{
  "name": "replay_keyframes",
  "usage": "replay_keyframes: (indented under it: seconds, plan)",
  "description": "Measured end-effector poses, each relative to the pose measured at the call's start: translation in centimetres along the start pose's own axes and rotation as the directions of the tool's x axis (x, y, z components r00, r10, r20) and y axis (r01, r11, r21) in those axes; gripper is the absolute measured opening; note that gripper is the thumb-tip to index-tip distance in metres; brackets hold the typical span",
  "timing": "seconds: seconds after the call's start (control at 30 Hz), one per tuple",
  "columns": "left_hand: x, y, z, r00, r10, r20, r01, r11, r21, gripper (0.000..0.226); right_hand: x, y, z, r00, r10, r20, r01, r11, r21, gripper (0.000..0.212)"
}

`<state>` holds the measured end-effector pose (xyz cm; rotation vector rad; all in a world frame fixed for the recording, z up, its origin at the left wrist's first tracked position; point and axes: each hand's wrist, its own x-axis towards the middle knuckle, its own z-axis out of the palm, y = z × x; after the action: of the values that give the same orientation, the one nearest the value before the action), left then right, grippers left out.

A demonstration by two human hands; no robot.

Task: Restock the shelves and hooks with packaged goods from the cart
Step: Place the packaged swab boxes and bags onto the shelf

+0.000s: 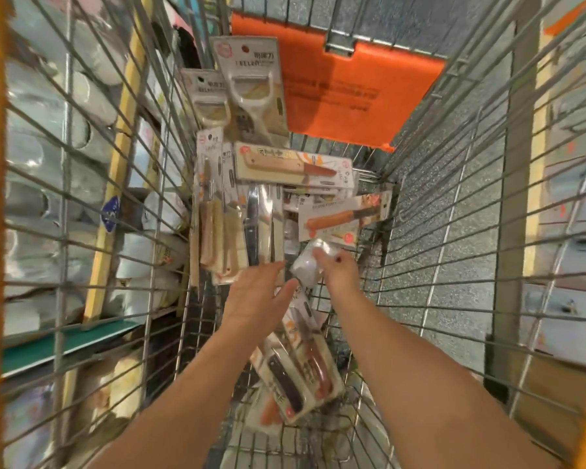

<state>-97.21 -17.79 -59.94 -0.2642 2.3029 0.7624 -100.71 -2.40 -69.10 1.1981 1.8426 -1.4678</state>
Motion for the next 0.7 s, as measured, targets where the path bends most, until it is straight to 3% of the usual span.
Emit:
replay_keyframes:
  seconds: [0.07,0.13,0.2,0.33,0.4,0.47,0.53,0.6,0.7]
  plan:
    - [-0.5,0.5,-0.1,0.999,-0.008,0.041,0.012,0.997,-0.079,0.058,-1.8,0.3,-1.1,0.999,-0.004,0.046,-0.007,0.974,0.225,0.021]
    - [-1.0,1.4,-0.1,0.993,-0.047,0.104,0.073,0.963,-0.26,0.062,-4.1,0.2,-2.0,0.983,0.013,0.185,-0.094,0.897,0.431,0.018]
    - [-1.4,2.1,0.0,0.977,-0.105,0.188,0.185,0.856,-0.483,0.059,-5.9,0.0,-2.4,0.959,0.001,0.282,-0.147,0.854,0.499,0.018]
    - [-1.9,1.4,0.1,0.937,-0.215,0.275,0.349,0.558,-0.753,0.04,-6.5,-0.9,-2.3,0.957,-0.045,0.286,-0.054,0.943,0.328,0.012]
    - [-1.9,0.6,0.0,0.935,-0.25,0.251,0.349,0.524,-0.777,0.032,-6.2,-1.6,-1.6,0.947,-0.024,0.32,-0.055,0.971,0.234,0.017]
    - [-1.9,0.0,-0.2,0.933,-0.305,0.193,0.329,0.5,-0.801,0.016,-5.7,-1.7,-0.9,0.938,-0.005,0.346,-0.055,0.985,0.163,0.041]
    - [-1.9,-0.7,-0.5,0.92,-0.363,0.148,0.311,0.444,-0.84,0.006,-5.1,-1.6,-0.6,0.941,-0.018,0.338,-0.005,0.998,0.069,0.041]
    - [-2.3,-2.0,-0.8,0.912,-0.397,0.097,0.277,0.426,-0.861,0.011,-3.7,-1.0,-0.7,0.947,-0.063,0.314,0.073,0.997,-0.021,0.027]
    - [-2.9,-3.8,-1.3,0.891,-0.45,0.063,0.243,0.354,-0.903,0.025,-2.0,-1.4,0.1,0.94,-0.014,0.34,0.015,1.0,0.0,0.038]
